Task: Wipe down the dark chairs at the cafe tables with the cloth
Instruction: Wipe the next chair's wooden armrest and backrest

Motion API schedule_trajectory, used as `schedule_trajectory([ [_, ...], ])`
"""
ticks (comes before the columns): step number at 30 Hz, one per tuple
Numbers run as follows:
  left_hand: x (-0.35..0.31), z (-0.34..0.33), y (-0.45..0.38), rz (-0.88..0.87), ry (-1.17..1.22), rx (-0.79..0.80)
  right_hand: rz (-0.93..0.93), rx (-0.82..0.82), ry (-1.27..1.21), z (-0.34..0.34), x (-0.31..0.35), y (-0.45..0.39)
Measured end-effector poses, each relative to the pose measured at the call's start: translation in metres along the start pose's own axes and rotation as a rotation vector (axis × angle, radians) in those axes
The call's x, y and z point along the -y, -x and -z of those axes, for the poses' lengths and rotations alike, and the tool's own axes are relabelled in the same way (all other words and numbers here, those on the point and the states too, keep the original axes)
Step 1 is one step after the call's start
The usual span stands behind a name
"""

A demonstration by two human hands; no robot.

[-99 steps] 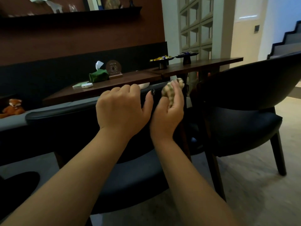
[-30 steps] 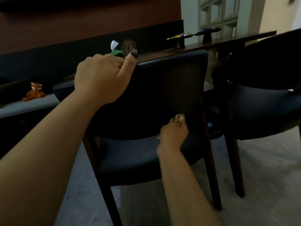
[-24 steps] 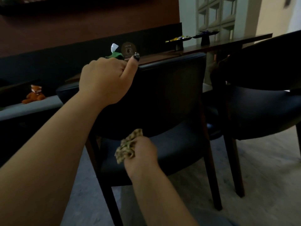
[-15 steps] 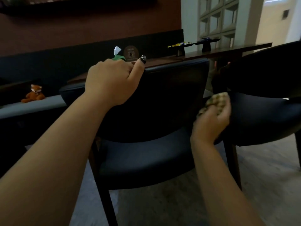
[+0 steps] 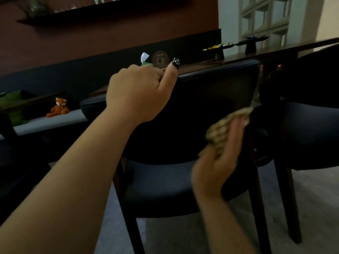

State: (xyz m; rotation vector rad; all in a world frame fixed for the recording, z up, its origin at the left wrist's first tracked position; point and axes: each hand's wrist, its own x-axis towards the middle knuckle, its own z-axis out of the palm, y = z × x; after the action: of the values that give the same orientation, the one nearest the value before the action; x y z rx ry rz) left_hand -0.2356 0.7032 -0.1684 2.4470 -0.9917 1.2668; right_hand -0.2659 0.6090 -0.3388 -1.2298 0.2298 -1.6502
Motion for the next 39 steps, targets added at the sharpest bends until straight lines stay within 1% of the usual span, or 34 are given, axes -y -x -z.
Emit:
schedule_trajectory([
  [2,0.001,0.001,-0.001,-0.005,0.005,0.009,-0.262,-0.151,-0.131,-0.008,-0.006,-0.048],
  [3,0.001,0.001,-0.001,-0.005,0.004,0.011,-0.361,-0.214,-0.153,-0.014,-0.008,-0.062],
  [4,0.001,0.001,-0.002,-0.006,0.006,0.009,-0.404,-0.251,-0.121,-0.02,-0.01,-0.067],
  [5,0.001,0.001,-0.002,-0.006,0.01,0.011,-0.392,-0.261,-0.085,-0.025,-0.012,-0.062],
  [6,0.001,0.001,-0.001,-0.007,0.01,0.015,-0.325,-0.248,-0.028,-0.028,-0.014,-0.05],
  [7,0.001,0.0,-0.001,-0.01,0.007,0.02,-0.214,-0.186,0.012,-0.029,-0.014,-0.03],
  [9,0.001,0.001,-0.001,-0.009,-0.002,0.026,0.067,0.063,0.14,-0.021,-0.019,0.017],
  [10,0.0,0.001,-0.002,-0.004,0.0,0.031,0.175,0.204,0.206,-0.013,-0.025,0.036],
  [11,0.0,0.002,-0.001,0.003,0.003,0.038,0.255,0.321,0.258,-0.002,-0.032,0.045],
  [12,0.0,0.002,-0.001,0.009,-0.003,0.036,0.312,0.391,0.278,0.009,-0.038,0.042],
  [13,0.0,0.002,-0.001,0.013,-0.017,0.026,0.344,0.401,0.285,0.017,-0.041,0.031],
  [14,0.001,0.001,-0.001,0.017,-0.029,0.018,0.354,0.357,0.291,0.023,-0.044,0.015],
  [15,0.001,0.0,0.0,0.016,-0.031,0.018,0.337,0.279,0.297,0.026,-0.044,-0.007],
  [18,0.002,0.0,-0.003,0.004,-0.023,0.034,0.153,0.066,0.183,0.009,-0.032,-0.066],
  [19,0.003,0.0,-0.003,0.004,-0.021,0.051,0.112,0.019,0.133,-0.001,-0.024,-0.071],
  [20,0.004,0.0,-0.004,0.002,-0.019,0.071,0.109,-0.012,0.103,-0.01,-0.016,-0.068],
  [21,0.003,0.0,-0.004,0.003,-0.023,0.083,0.15,-0.008,0.097,-0.016,-0.012,-0.057],
  [22,0.003,0.0,-0.003,0.009,-0.038,0.077,0.232,0.044,0.108,-0.019,-0.011,-0.04],
  [25,-0.001,0.001,-0.001,0.026,-0.072,0.039,0.58,0.379,0.297,-0.01,-0.023,0.012],
  [26,-0.002,0.002,-0.001,0.026,-0.075,0.041,0.661,0.458,0.348,-0.004,-0.028,0.018],
  [27,-0.002,0.002,-0.001,0.027,-0.072,0.047,0.689,0.486,0.355,0.001,-0.03,0.015],
  [28,-0.002,0.003,-0.001,0.028,-0.063,0.057,0.662,0.455,0.325,0.006,-0.029,0.005],
  [29,-0.002,0.004,-0.002,0.028,-0.047,0.074,0.589,0.366,0.284,0.01,-0.026,-0.009],
  [31,0.0,0.004,-0.004,0.021,-0.019,0.109,0.367,0.128,0.188,0.009,-0.011,-0.051],
  [32,0.0,0.005,-0.004,0.019,-0.017,0.114,0.289,0.056,0.14,0.004,-0.002,-0.069],
  [33,0.0,0.004,-0.004,0.017,-0.025,0.108,0.263,0.034,0.106,-0.004,0.008,-0.079],
  [34,0.0,0.004,-0.004,0.018,-0.041,0.095,0.284,0.055,0.095,-0.013,0.018,-0.079],
  [36,-0.001,0.004,-0.004,0.031,-0.057,0.08,0.389,0.175,0.117,-0.023,0.031,-0.06],
  [39,0.0,0.003,-0.003,0.036,-0.038,0.087,0.576,0.499,0.216,-0.006,0.035,-0.019],
])
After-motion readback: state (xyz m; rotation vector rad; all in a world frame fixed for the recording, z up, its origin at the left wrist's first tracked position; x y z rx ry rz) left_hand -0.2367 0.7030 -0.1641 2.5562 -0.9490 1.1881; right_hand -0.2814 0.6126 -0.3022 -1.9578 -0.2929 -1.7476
